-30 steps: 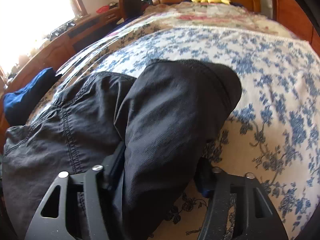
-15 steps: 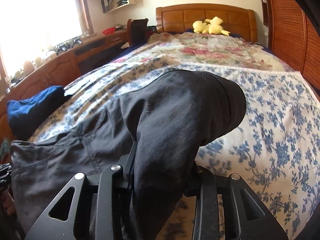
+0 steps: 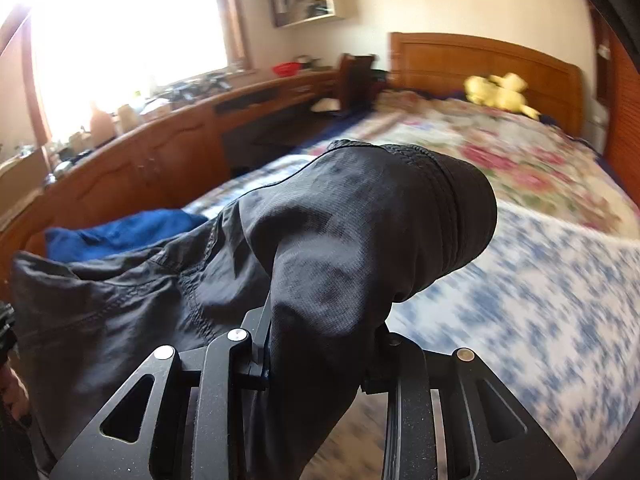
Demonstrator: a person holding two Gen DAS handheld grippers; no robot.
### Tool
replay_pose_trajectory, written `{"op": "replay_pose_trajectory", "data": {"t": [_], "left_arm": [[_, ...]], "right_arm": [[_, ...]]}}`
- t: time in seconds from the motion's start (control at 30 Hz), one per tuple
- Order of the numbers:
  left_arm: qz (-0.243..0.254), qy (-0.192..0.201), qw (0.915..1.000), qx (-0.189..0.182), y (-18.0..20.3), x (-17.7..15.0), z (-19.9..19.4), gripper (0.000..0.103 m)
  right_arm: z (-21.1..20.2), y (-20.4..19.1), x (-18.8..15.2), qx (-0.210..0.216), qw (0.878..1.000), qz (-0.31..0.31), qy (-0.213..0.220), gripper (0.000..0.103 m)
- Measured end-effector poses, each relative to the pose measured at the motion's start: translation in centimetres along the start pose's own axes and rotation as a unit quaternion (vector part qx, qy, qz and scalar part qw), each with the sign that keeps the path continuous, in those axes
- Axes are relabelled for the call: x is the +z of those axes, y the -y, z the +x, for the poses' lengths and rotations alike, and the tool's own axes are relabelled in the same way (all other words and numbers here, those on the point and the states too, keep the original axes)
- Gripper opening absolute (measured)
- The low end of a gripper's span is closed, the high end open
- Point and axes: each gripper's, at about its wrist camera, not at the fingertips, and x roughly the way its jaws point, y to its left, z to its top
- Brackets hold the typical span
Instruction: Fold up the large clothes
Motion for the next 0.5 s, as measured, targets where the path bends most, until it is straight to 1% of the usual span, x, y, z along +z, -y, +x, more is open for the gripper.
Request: {"op": "replay_pose_trajectory", "data": {"t": [0.03,0.1,0.13,0.2,0.3,0.37,0.4,0.47,0.5], "left_arm": [[-0.005,0.003,0.9999,0.014,-1.5,0.9,0.0,0.004],[-0.011,0.013,0.9983,0.056,-5.3,2.6,-0.5,0.004],[-0.012,0.015,0.9968,0.077,-7.1,3.2,-0.7,0.004],[-0.023,0.017,0.9934,0.111,-10.6,3.8,-1.1,0.004],[-0.036,0.01,0.9859,0.163,-15.5,3.5,-1.2,0.004],[-0.041,-0.003,0.9809,0.19,-18.0,2.7,-0.3,0.004],[-0.045,-0.017,0.9784,0.201,-19.4,2.0,0.5,0.004],[-0.064,-0.033,0.975,0.21,-21.6,0.5,1.6,0.004],[-0.066,-0.041,0.9739,0.213,-22.1,-0.2,2.0,0.004]], "right_arm": [[1.5,-1.8,1.8,0.011,1.0,-0.005,0.004,0.028],[3.7,-4.6,4.5,0.027,0.999,-0.014,0.011,0.028],[5.0,-6.7,6.0,0.039,0.999,-0.021,0.016,0.028],[6.9,-9.8,8.3,0.055,0.998,-0.031,0.024,0.028],[10.1,-15.7,11.1,0.077,0.995,-0.064,0.025,0.028],[12.5,-19.6,12.1,0.081,0.992,-0.099,0.024,0.028],[13.5,-21.0,12.1,0.077,0.99,-0.114,0.025,0.029],[16.6,-23.5,11.6,0.07,0.99,-0.121,0.005,0.03],[18.0,-24.2,11.1,0.069,0.99,-0.119,-0.01,0.031]]}}
